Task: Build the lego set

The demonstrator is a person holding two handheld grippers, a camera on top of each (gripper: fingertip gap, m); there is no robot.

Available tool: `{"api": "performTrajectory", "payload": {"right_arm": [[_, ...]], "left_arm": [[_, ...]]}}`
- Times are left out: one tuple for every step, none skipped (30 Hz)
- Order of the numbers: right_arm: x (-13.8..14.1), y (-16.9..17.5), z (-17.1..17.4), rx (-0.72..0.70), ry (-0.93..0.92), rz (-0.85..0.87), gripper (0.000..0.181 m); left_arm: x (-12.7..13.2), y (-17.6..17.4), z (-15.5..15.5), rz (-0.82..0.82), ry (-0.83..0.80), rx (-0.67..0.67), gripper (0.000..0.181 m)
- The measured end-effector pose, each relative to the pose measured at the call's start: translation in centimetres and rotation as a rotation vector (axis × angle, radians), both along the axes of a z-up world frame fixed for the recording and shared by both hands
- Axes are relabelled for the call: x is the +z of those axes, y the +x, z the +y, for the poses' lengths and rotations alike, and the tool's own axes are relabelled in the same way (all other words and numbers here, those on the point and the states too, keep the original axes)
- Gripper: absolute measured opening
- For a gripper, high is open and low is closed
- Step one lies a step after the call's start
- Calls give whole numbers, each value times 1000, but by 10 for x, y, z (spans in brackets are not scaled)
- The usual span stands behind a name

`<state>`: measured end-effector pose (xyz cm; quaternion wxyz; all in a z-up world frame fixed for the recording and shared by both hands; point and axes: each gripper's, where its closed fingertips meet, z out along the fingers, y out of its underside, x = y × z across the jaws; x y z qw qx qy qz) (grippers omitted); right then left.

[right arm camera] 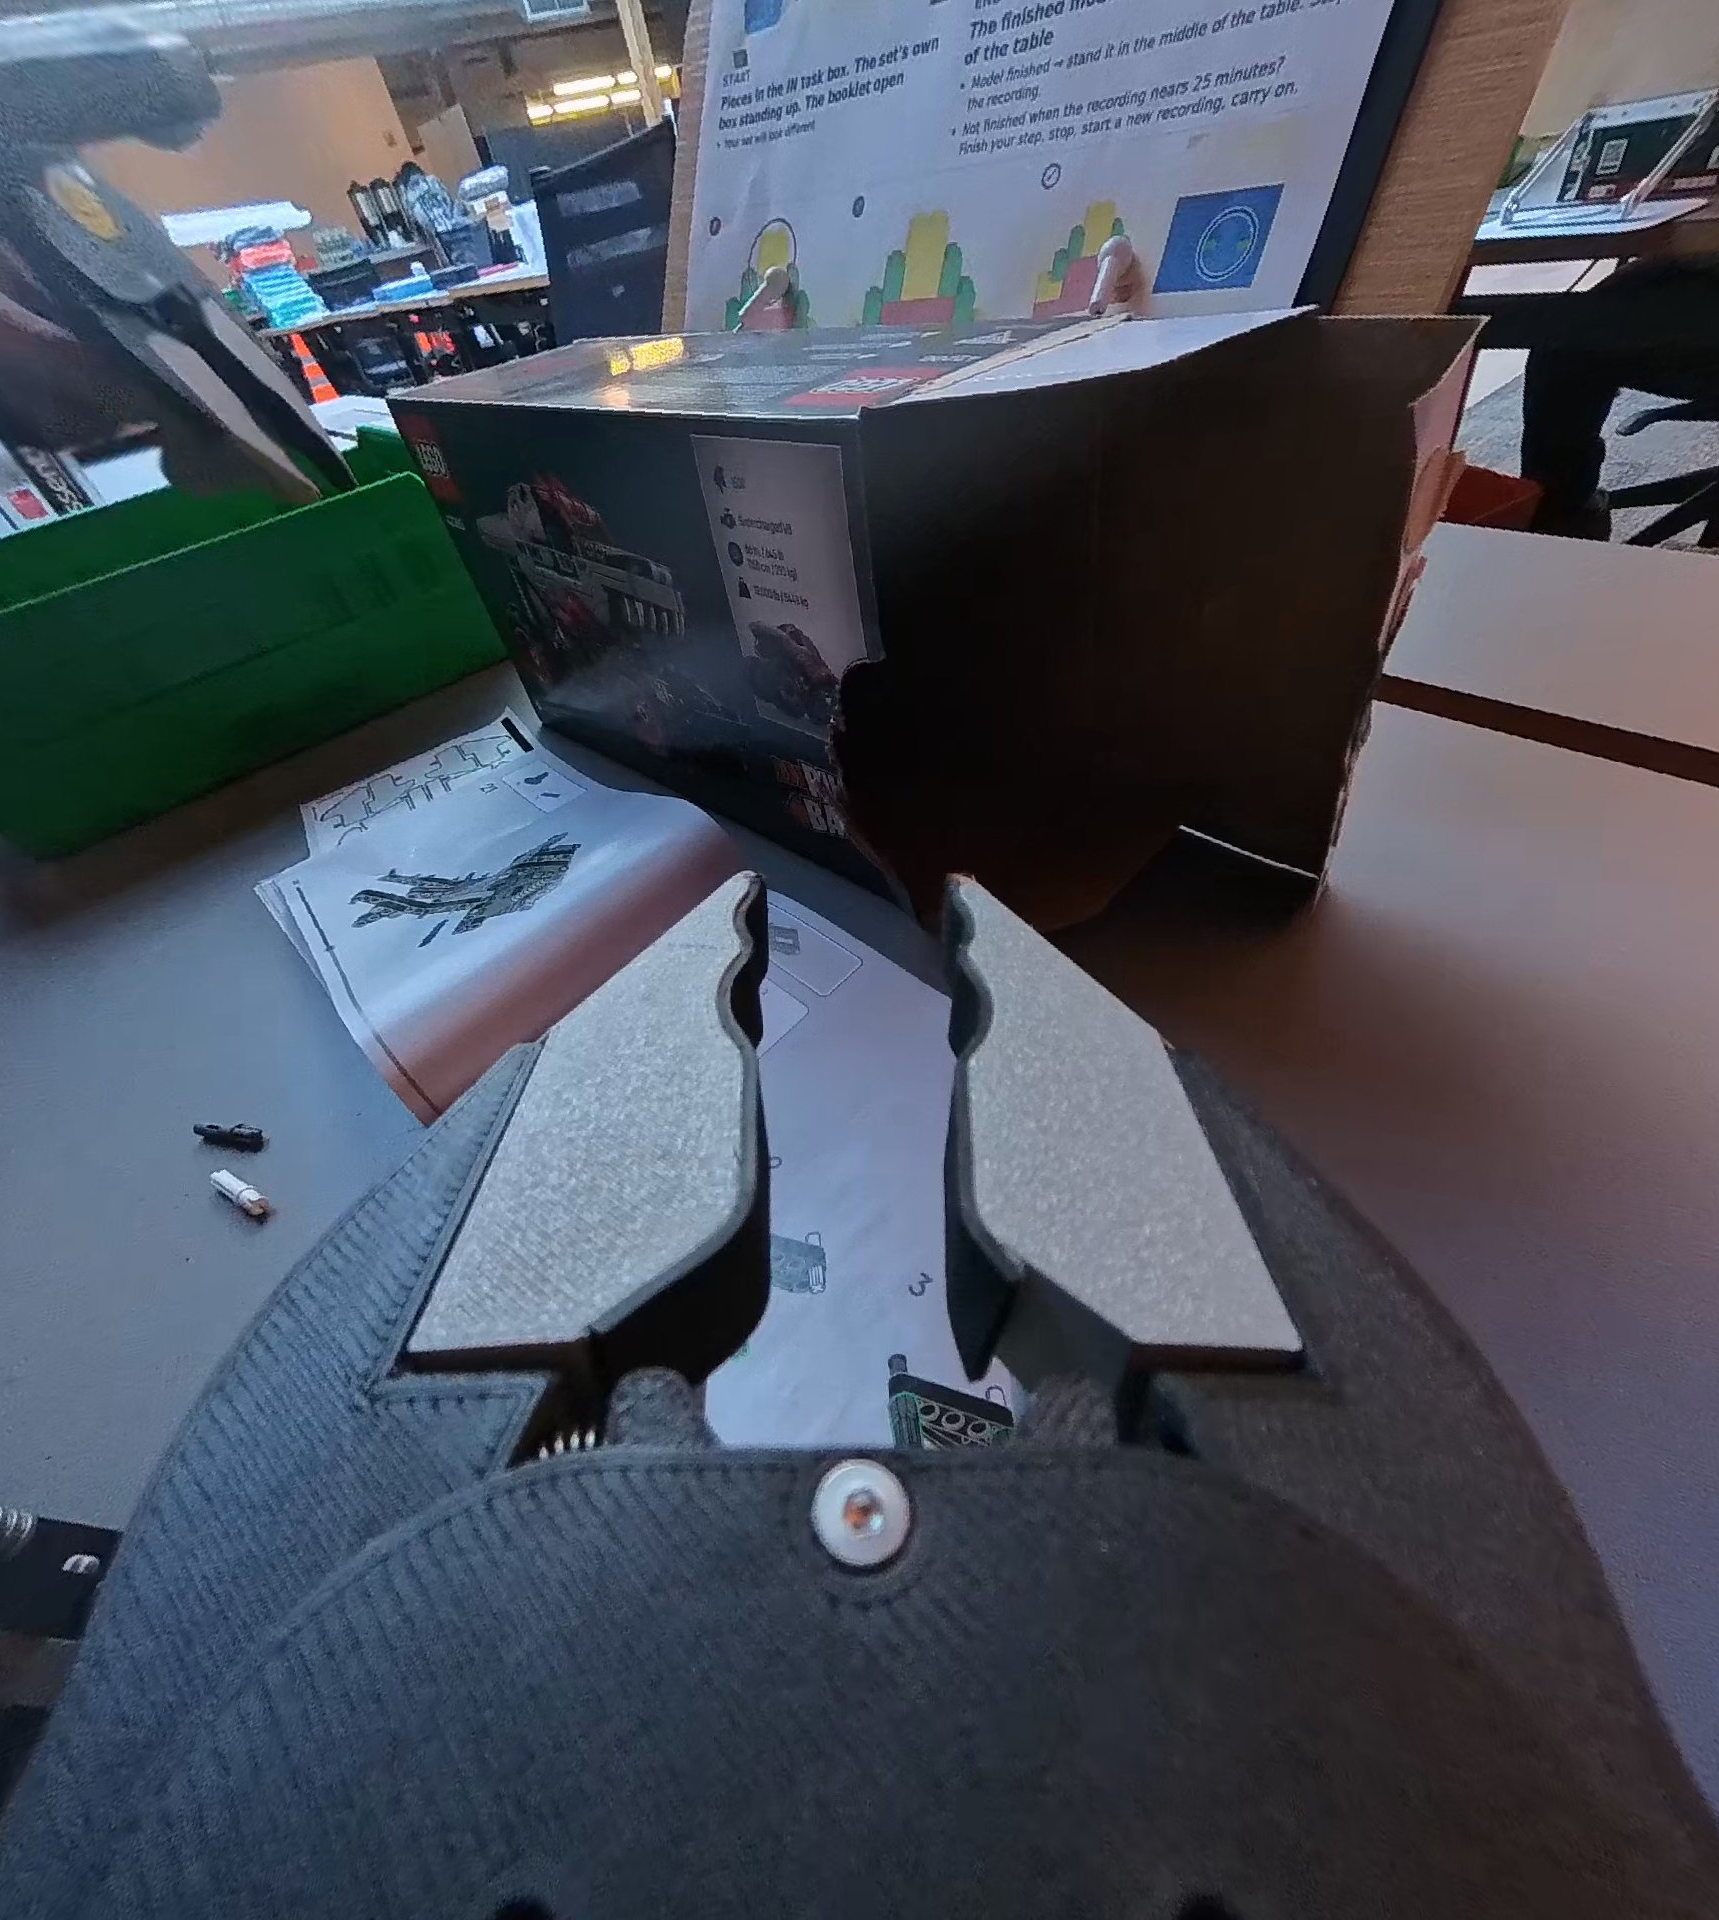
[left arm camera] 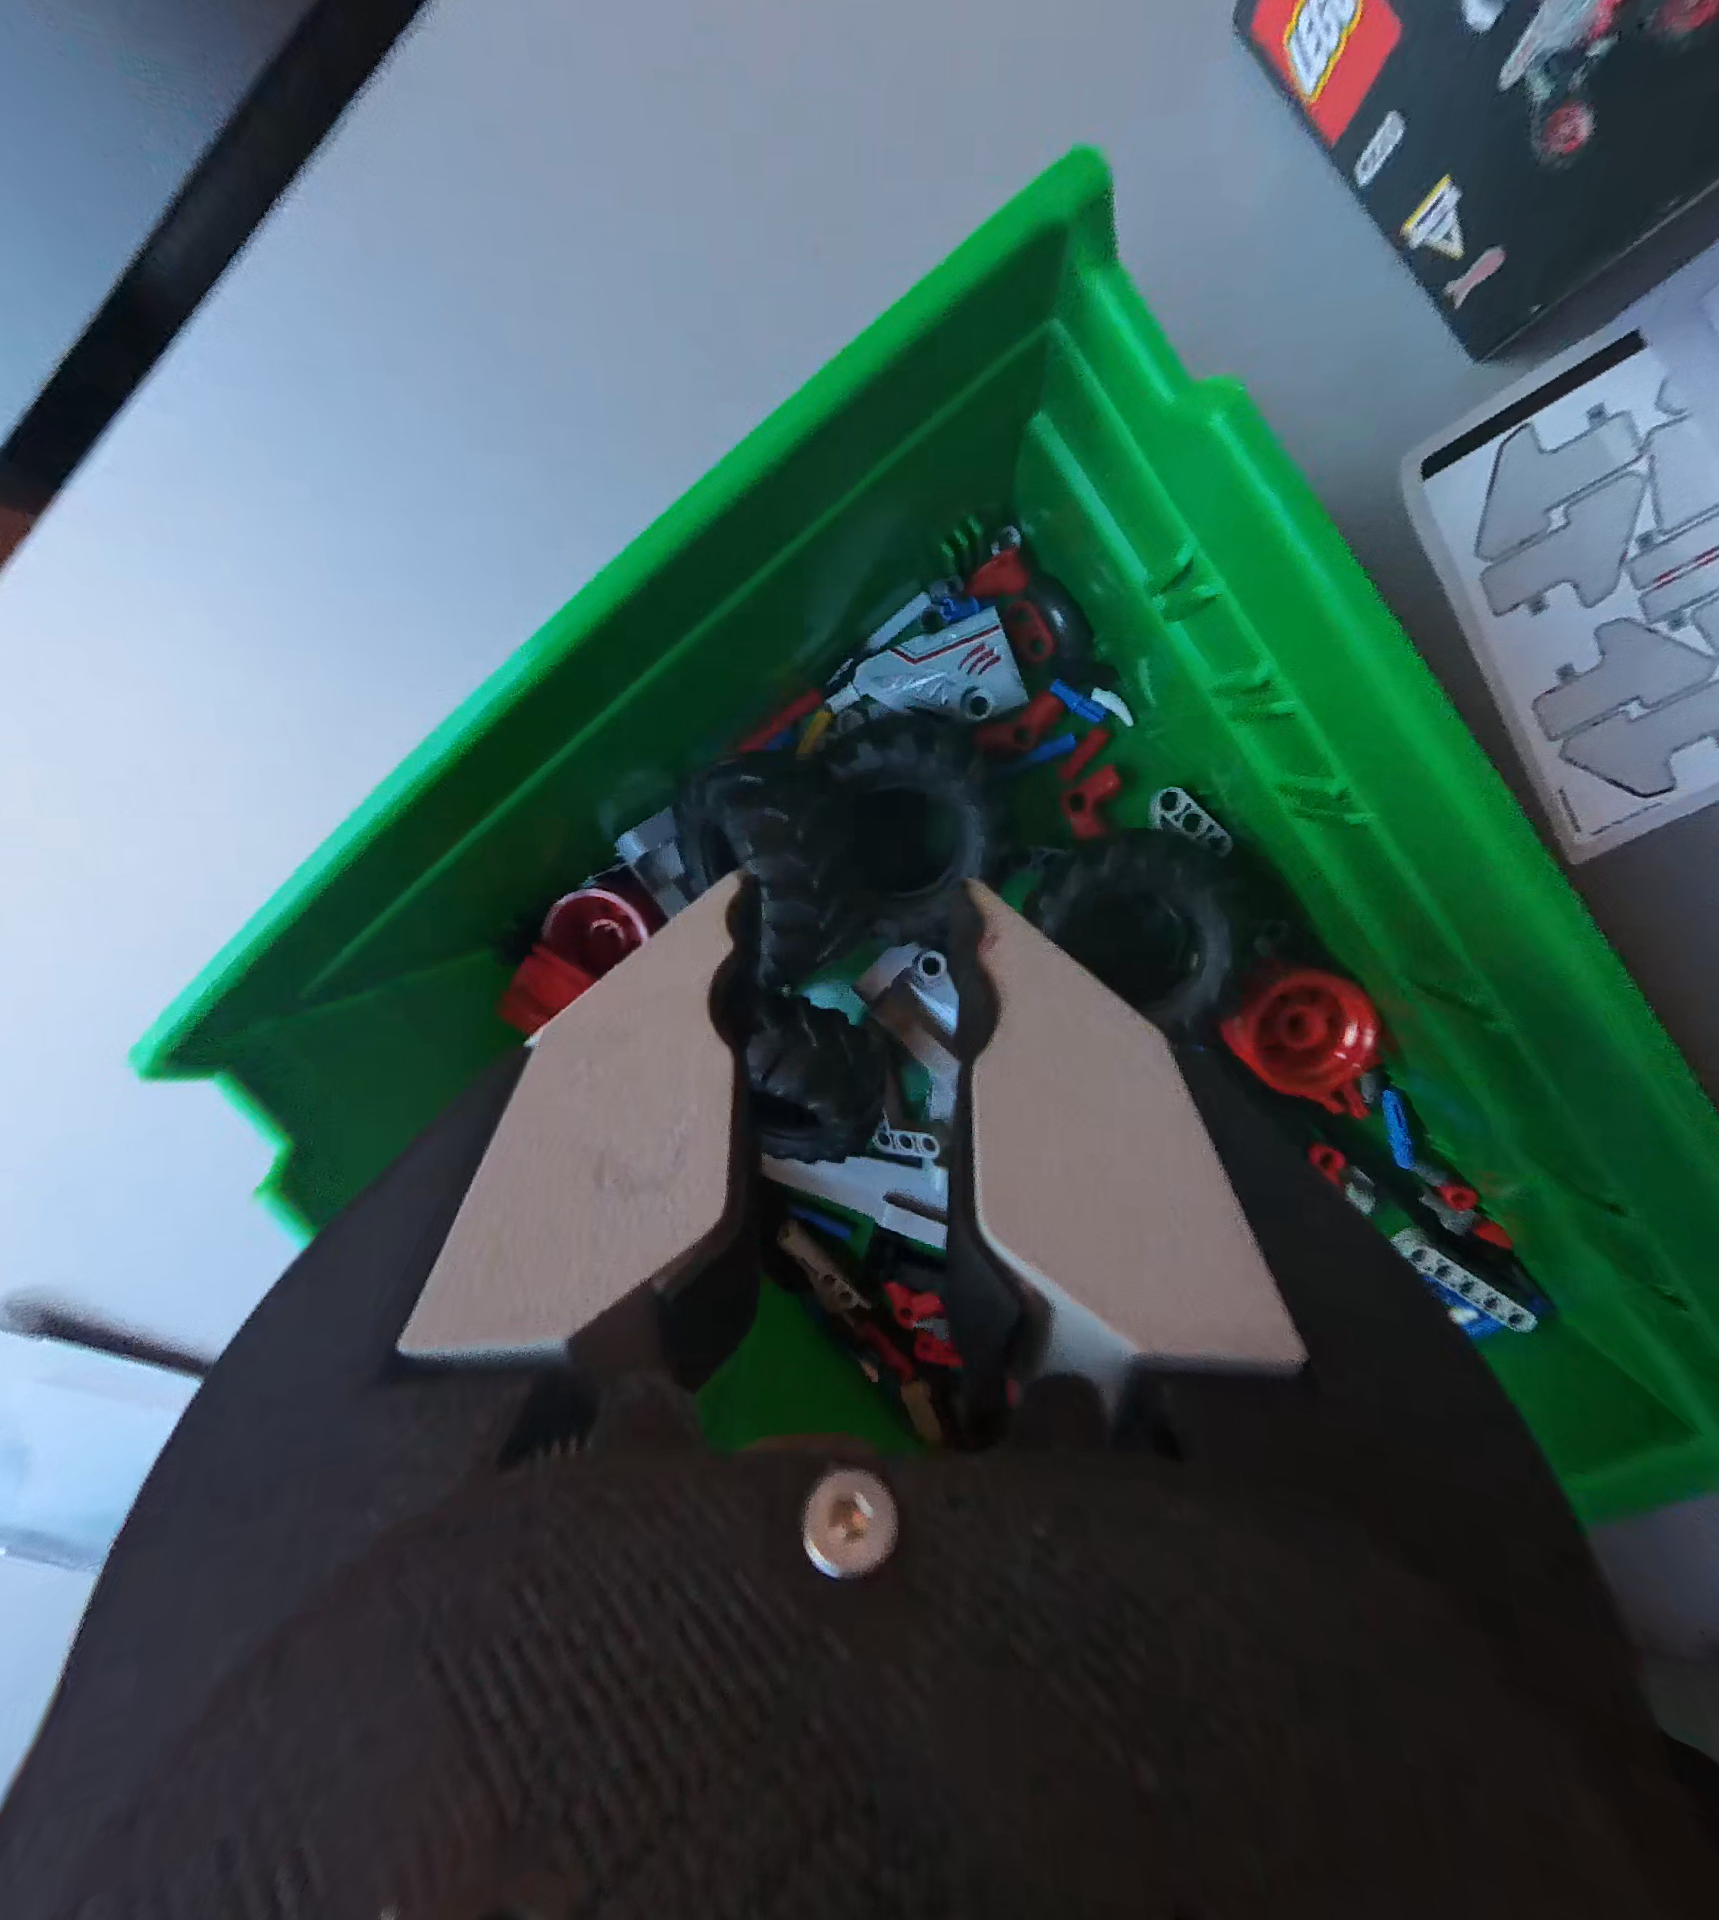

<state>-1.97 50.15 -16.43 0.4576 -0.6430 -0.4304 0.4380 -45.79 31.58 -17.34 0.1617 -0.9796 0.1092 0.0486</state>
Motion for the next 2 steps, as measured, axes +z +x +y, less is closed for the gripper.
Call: {"api": "performTrajectory", "payload": {"right_arm": [[0, 0, 0, 0, 1, 0, 31], [0, 0, 0, 0, 1, 1, 31]], "left_arm": [[-8, -1, 0, 2, -28, -1, 36], [-17, -5, 0, 12, -61, 8, 36]]}}
